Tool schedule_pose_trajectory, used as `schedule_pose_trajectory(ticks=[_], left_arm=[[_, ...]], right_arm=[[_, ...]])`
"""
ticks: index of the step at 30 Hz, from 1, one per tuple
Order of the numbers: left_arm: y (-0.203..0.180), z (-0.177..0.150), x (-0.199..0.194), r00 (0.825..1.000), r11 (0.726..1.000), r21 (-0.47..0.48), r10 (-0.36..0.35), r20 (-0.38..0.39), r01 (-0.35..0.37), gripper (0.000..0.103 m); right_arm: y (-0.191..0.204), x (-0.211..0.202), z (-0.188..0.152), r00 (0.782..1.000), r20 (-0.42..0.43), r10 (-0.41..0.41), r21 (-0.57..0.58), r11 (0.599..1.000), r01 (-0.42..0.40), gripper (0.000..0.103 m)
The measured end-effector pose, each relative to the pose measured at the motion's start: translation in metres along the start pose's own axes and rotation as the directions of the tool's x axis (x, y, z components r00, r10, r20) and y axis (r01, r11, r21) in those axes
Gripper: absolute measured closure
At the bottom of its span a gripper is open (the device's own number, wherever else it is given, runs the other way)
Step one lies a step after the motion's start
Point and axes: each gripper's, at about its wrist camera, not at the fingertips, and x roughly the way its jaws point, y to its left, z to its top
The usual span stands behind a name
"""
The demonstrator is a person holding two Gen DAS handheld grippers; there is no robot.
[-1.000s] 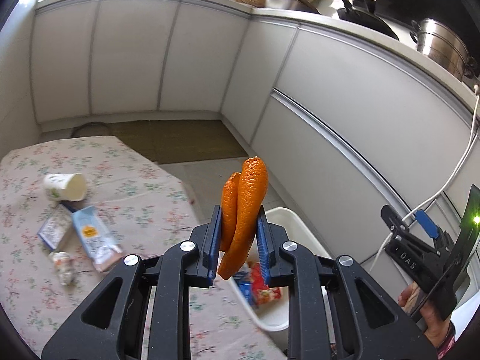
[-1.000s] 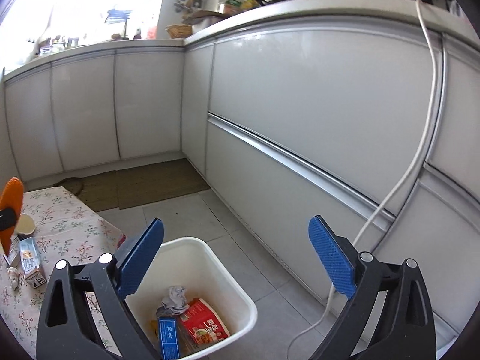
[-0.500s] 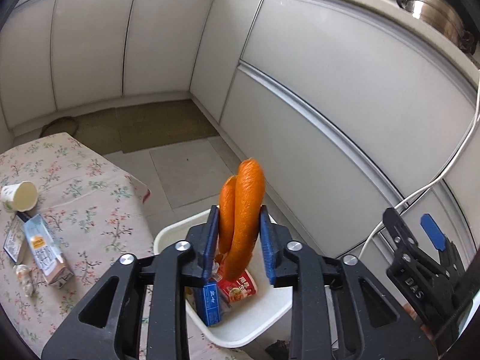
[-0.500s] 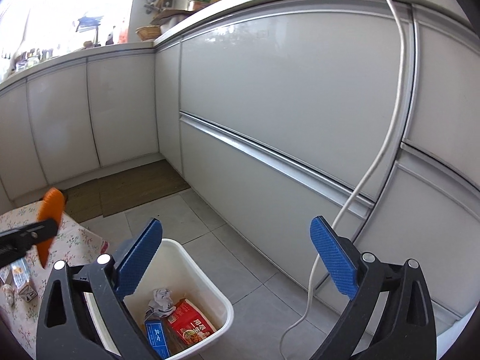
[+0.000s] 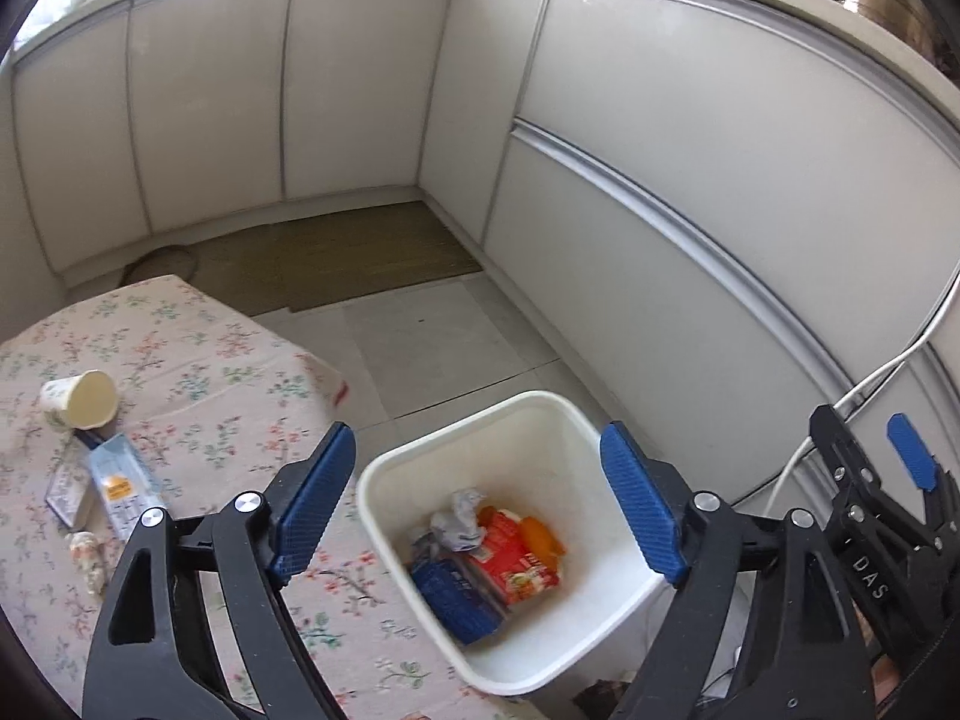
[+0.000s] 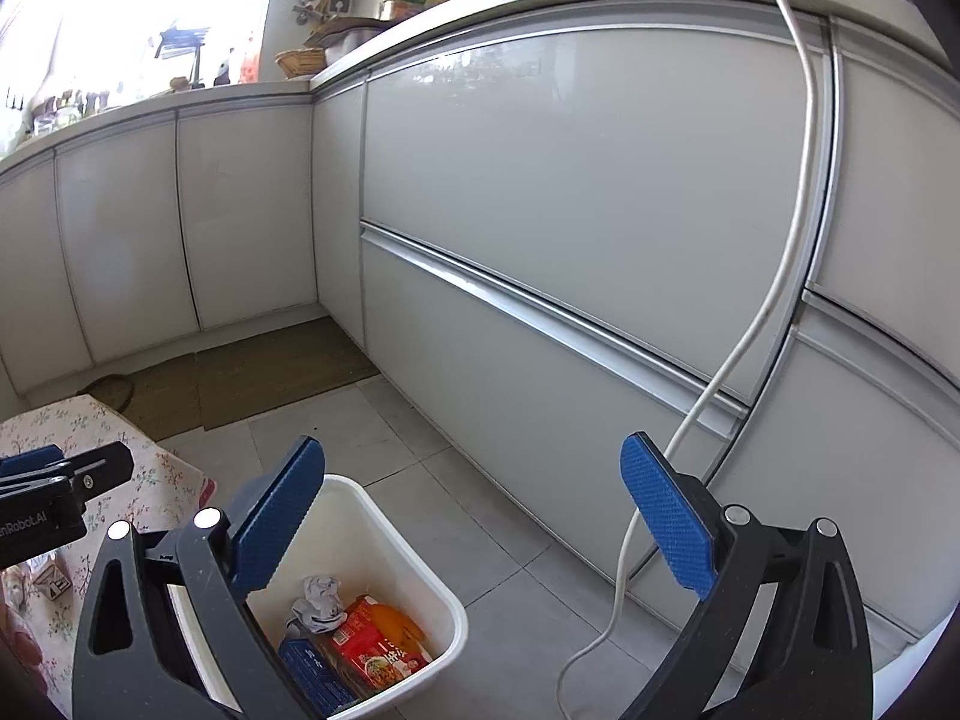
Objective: Collect trash
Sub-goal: 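Lower the orange peel into the white bin and open the left tool, then grasp the white tissue-wrapped bundle with the left tool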
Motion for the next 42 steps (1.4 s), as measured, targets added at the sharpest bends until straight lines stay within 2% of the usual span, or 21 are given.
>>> schedule_pose_trajectory(ticks=[3,7,14,18,24,29,31,35,39,42], left_arm=[[0.011,-0.003,-0.002,0.999,0.999,-0.013,0.032,-0.012,-0.032,0.020],[0.027,-0.008,-0.006,0.997,0.997,-0.031,0.075,-0.026,-0.076,0.011],[0.074,-0.020,-0.008,0.982,0.984,-0.045,0.170,-0.083,-0.174,0.008],[0.114,-0.028,-0.007,0.961,0.966,-0.064,0.240,-0.135,-0.250,0.007],[0.175,-0.039,-0.006,0.932,0.938,-0.111,0.302,-0.199,-0.328,0.007],[0.222,-0.056,-0.004,0.896,0.909,-0.136,0.347,-0.276,-0.394,0.007],[0.244,-0.064,-0.002,0.887,0.891,-0.207,0.327,-0.326,-0.404,0.007],[0.279,-0.079,0.004,0.896,0.842,-0.399,0.197,-0.399,-0.363,0.010],[0.297,-0.089,0.011,0.893,0.794,-0.484,0.156,-0.423,-0.368,0.021],[0.305,-0.093,0.017,0.890,0.772,-0.513,0.146,-0.432,-0.375,0.028]], right_arm=[[0.009,-0.001,0.000,1.000,-0.001,0.010,-0.017,1.000,-0.010,0.007],[0.029,-0.003,-0.002,0.999,-0.014,0.043,-0.051,0.998,-0.044,0.007],[0.079,-0.006,-0.005,0.991,-0.053,0.124,-0.132,0.983,-0.130,0.007],[0.104,-0.006,-0.010,0.981,-0.097,0.166,-0.161,0.970,-0.180,0.007],[0.139,-0.009,-0.020,0.975,-0.122,0.187,-0.247,0.946,-0.212,0.007],[0.161,-0.008,-0.028,0.966,-0.157,0.203,-0.286,0.927,-0.242,0.007],[0.168,-0.007,-0.029,0.963,-0.168,0.211,-0.296,0.921,-0.254,0.007],[0.187,-0.005,-0.034,0.948,-0.211,0.236,-0.314,0.902,-0.295,0.007],[0.202,-0.005,-0.042,0.942,-0.233,0.241,-0.355,0.881,-0.313,0.007],[0.208,-0.004,-0.046,0.939,-0.247,0.239,-0.376,0.870,-0.320,0.007]])
